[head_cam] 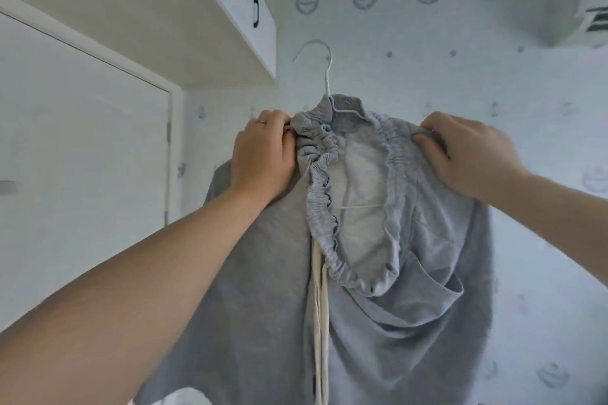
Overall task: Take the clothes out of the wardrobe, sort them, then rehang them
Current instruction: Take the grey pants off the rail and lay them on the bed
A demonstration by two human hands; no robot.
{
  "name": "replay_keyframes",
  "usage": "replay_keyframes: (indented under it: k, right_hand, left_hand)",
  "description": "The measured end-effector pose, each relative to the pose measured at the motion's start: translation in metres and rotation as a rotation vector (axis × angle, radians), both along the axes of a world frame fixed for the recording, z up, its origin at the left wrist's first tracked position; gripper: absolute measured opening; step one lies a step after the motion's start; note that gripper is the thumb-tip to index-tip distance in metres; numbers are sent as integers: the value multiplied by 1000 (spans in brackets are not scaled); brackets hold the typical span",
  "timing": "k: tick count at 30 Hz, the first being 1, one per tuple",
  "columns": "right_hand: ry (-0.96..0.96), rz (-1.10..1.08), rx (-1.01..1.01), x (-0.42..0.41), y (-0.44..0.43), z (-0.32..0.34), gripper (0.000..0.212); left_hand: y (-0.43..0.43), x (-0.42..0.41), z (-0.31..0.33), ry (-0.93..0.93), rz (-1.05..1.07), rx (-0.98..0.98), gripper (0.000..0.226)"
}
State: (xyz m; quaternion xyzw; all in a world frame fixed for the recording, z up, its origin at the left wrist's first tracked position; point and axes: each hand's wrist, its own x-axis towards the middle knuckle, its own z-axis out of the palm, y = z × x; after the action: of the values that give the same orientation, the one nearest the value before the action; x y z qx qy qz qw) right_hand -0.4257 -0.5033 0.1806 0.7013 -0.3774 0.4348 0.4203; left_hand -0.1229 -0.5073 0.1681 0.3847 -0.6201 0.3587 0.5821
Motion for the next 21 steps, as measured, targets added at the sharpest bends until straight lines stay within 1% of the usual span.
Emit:
replay_keyframes:
  k: [5,10,13,16,19,21]
  right_hand:
    - [-44,-227,162,-108,15,-62,24]
    - [-103,-455,341,-198,48,-137,23]
    - [-162,-566,444,-241,73,-184,22]
    - [-247,-682,502,-278,101,-229,23]
    - [-367,-809,583,-303,130,-272,21]
    - [-414,-897,622,-315,149,-297,23]
  left_hand:
    - [-52,-114,-64,-18,-270,167,17]
    - [-83,-225,-140,-77,-507,360,16]
    - [-97,-287,-185,-146,-642,485,17]
    - [-106,-348,-229,-225,-772,588,18]
    - [-106,-403,-272,-312,-914,710,18]
    - [-104,-433,-298,-372,-1015,766,18]
